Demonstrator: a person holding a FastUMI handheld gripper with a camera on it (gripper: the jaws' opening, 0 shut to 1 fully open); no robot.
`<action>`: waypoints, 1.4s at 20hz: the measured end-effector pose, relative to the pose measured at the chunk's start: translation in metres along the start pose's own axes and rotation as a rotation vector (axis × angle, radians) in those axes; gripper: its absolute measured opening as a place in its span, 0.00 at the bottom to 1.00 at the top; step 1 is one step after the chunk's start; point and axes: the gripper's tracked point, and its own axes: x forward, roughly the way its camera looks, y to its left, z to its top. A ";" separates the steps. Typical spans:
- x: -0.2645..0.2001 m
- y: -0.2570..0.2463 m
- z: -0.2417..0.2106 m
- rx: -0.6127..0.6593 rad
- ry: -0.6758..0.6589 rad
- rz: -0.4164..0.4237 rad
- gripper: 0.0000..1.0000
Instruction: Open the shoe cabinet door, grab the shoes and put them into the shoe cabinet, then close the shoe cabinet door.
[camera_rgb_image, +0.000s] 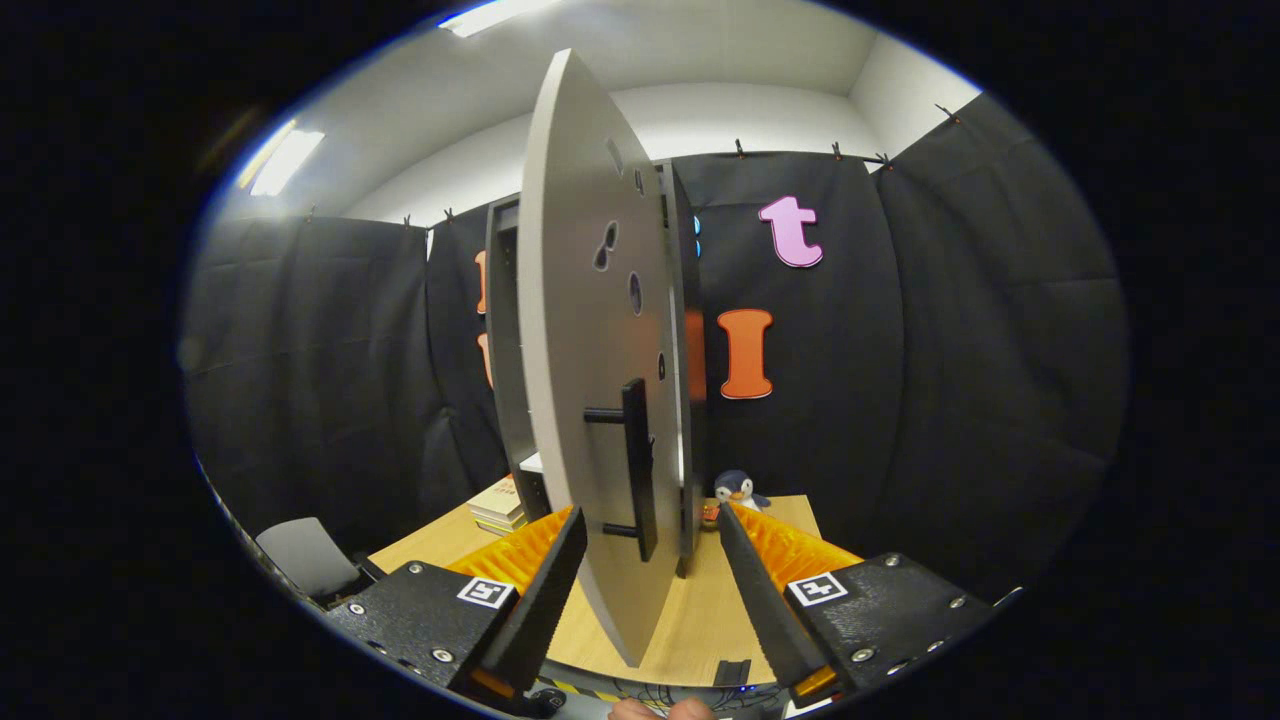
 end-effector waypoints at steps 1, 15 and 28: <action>0.010 -0.002 0.001 0.003 0.004 0.005 0.84; 0.061 0.099 0.004 -0.006 0.075 0.047 0.80; 0.154 0.224 0.005 0.018 0.104 0.134 0.81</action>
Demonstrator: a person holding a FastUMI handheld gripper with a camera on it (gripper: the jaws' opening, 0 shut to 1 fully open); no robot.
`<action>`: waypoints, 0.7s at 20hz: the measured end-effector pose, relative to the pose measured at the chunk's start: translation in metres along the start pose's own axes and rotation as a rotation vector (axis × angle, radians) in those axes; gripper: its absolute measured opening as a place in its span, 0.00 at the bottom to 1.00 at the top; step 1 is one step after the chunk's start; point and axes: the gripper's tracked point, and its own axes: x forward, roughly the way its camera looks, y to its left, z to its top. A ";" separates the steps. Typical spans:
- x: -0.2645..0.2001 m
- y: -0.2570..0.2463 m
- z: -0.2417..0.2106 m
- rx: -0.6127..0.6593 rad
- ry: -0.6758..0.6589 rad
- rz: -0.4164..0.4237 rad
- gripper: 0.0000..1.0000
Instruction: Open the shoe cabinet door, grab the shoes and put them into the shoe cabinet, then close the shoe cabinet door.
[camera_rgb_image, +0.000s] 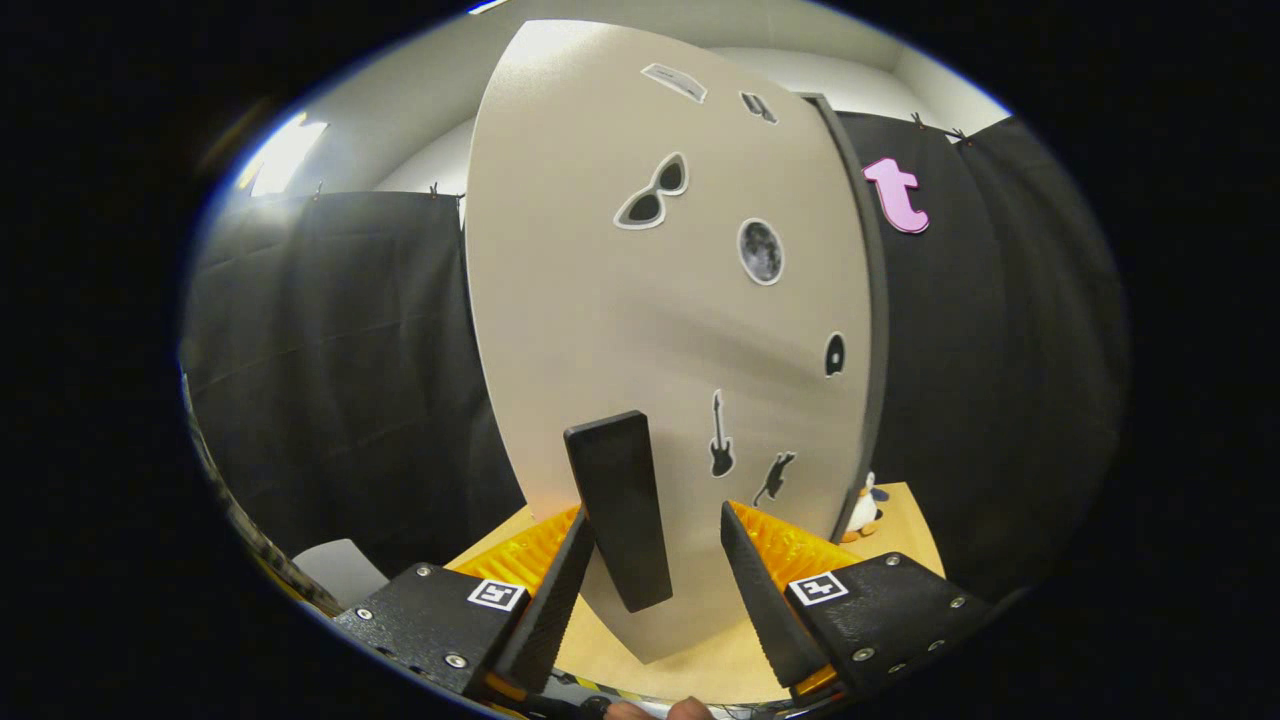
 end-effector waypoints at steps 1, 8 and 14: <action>0.013 0.009 -0.002 -0.003 0.012 0.006 0.81; 0.070 0.050 -0.005 -0.026 0.049 0.073 0.81; 0.101 0.068 -0.003 -0.065 0.085 0.111 0.81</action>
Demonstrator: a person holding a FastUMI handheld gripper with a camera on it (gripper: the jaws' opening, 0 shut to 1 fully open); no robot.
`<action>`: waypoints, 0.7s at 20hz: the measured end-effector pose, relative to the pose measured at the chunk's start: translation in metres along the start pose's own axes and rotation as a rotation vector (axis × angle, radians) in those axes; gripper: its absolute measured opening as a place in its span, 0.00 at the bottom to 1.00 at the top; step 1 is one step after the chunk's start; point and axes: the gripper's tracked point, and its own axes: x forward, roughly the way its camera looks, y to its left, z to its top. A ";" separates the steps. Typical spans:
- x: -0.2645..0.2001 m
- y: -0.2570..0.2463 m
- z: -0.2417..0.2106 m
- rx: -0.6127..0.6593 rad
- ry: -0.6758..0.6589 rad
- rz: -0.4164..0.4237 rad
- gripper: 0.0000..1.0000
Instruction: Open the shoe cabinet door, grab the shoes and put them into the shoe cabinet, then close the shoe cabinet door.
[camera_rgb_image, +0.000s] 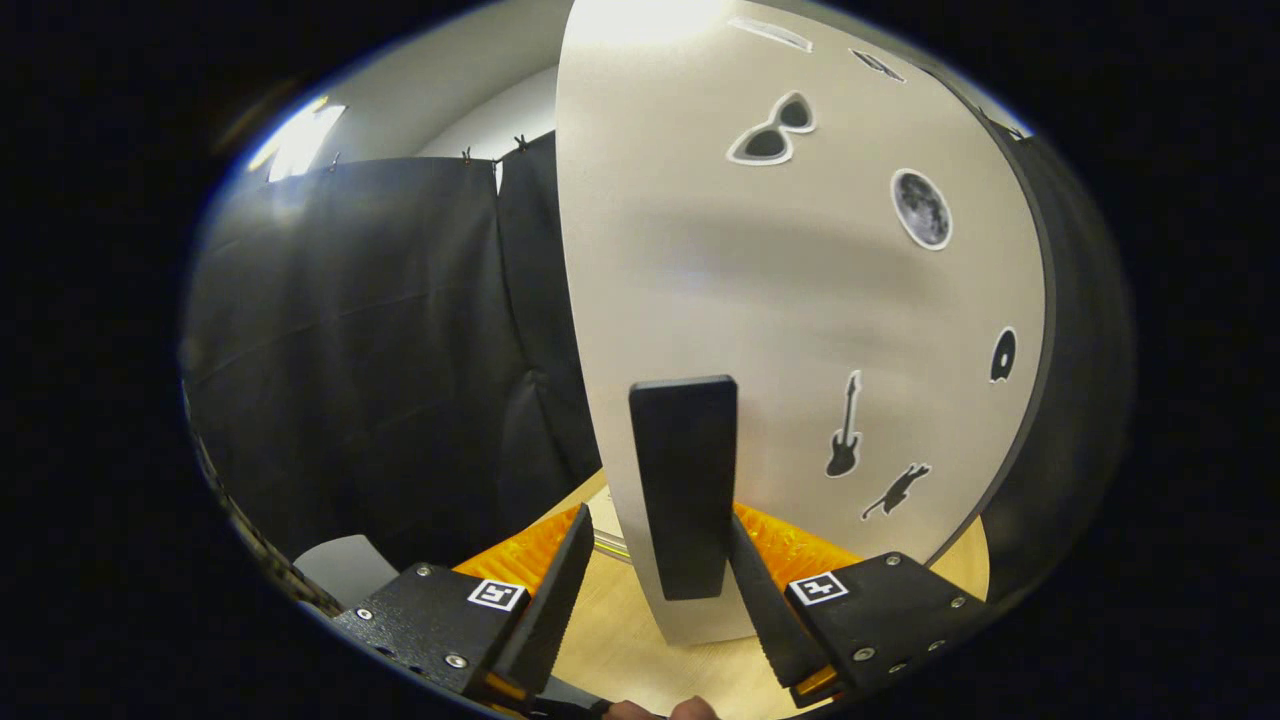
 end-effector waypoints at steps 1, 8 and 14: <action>-0.001 0.000 -0.002 -0.003 0.002 0.000 0.81; 0.033 -0.003 0.003 0.010 -0.021 -0.015 0.81; 0.085 -0.009 0.026 0.083 -0.062 -0.032 0.81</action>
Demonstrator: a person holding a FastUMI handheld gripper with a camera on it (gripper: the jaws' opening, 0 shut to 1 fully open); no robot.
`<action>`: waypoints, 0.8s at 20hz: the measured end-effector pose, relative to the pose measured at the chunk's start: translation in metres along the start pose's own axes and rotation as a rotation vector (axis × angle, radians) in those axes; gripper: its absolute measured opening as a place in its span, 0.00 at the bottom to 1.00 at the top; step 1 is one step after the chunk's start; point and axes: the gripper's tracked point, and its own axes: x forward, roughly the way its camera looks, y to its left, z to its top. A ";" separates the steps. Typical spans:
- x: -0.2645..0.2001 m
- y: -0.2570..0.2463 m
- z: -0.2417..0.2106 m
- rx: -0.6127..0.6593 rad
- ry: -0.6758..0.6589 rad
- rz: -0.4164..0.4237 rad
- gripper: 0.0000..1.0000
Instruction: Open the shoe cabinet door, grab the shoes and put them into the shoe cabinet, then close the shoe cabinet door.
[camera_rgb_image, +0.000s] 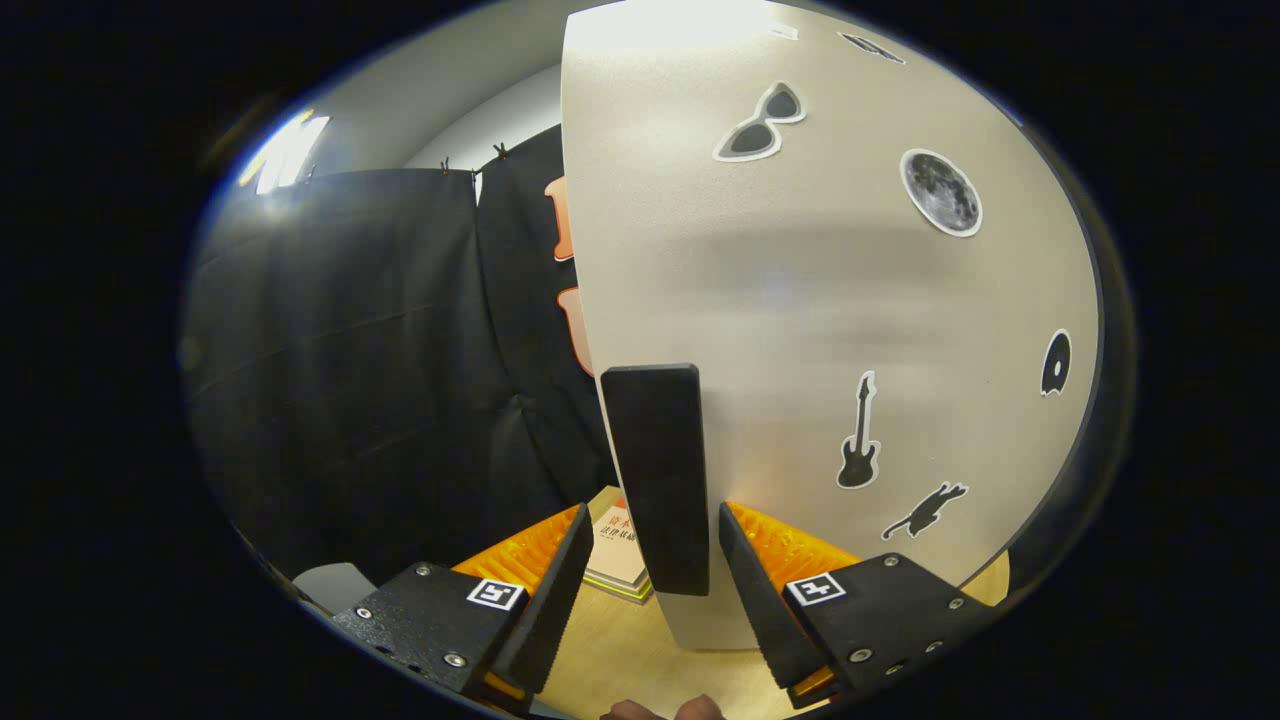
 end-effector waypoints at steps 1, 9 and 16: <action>0.006 -0.001 0.002 0.009 -0.009 -0.012 0.80; 0.019 -0.005 0.004 -0.088 -0.059 -0.177 0.80; 0.026 -0.013 0.003 -0.019 -0.079 -0.207 0.80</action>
